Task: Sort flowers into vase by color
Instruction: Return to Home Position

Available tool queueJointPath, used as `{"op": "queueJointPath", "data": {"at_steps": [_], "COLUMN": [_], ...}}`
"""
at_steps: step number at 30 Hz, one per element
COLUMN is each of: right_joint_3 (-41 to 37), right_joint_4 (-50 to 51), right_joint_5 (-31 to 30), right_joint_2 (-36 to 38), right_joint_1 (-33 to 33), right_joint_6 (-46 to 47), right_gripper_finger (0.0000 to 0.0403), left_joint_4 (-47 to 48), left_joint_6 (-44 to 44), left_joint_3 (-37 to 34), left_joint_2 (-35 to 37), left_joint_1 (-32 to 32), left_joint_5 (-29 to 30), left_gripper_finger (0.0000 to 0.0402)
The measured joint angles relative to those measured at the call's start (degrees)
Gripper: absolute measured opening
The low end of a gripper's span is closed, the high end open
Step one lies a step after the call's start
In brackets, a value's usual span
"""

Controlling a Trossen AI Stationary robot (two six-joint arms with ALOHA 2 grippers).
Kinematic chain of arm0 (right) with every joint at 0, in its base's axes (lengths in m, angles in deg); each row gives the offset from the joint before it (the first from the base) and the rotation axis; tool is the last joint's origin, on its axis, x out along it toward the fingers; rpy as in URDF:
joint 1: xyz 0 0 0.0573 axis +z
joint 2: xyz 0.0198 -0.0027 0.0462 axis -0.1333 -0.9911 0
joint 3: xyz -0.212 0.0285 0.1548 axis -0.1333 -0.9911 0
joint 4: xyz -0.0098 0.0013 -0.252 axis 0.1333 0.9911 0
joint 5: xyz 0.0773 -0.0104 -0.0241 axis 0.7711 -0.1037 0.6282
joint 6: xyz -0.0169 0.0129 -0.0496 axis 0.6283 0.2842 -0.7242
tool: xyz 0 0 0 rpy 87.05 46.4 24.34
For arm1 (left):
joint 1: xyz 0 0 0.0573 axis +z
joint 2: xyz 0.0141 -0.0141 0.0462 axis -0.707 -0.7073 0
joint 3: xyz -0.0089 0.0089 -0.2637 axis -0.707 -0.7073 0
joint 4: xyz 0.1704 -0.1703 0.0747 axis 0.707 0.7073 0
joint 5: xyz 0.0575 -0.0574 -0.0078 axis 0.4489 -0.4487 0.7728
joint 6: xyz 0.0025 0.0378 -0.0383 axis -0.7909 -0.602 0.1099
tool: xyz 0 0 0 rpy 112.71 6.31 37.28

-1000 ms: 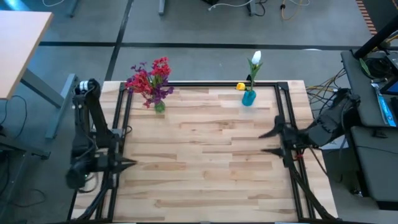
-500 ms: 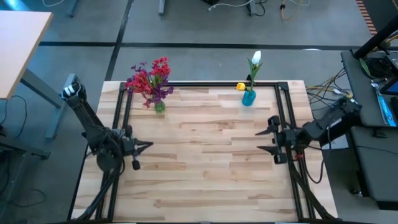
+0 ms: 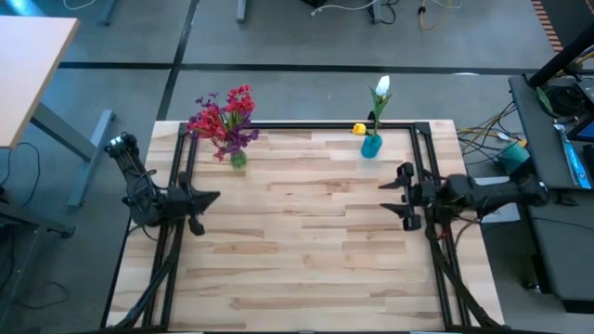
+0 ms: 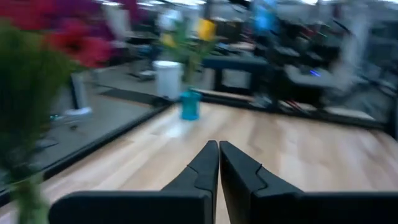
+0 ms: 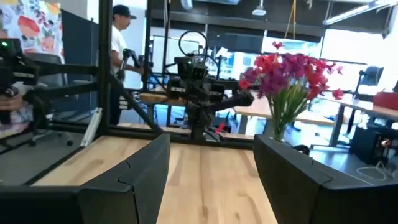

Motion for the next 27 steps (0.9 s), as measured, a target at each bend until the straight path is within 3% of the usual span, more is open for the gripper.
{"op": "queueJointPath", "data": {"at_steps": [3, 10, 16, 20, 27], "right_joint_3": [-5.1, -5.9, -5.9, -5.9, -5.9], "right_joint_4": [-6.9, -5.2, -1.8, 0.1, 1.1], "right_joint_5": [2.5, 3.0, -0.1, -0.3, -0.4], "right_joint_2": [0.7, -0.5, -1.7, -1.9, -2.0], "right_joint_1": [-2.6, -4.9, -4.9, -4.9, -4.9], "right_joint_6": [-0.9, -4.7, -5.6, -1.8, 0.8], "right_gripper_finger": [0.0223, 0.0223, 0.0224, 0.0224, 0.0224], "left_joint_4": [-0.9, -0.8, -2.3, -2.1, -2.6], "left_joint_6": [0.4, 7.9, -1.5, -2.5, -2.4], "left_joint_3": [-0.5, -7.5, -8.5, -8.2, -7.7], "left_joint_2": [0.7, -1.3, -4.4, -5.1, -5.3], "left_joint_1": [1.0, 6.9, 9.5, 9.5, 9.5], "left_joint_5": [3.3, 8.3, 12.2, 14.5, 10.0], "left_gripper_finger": [0.0, 0.0, 0.0, 0.0, 0.0]}}
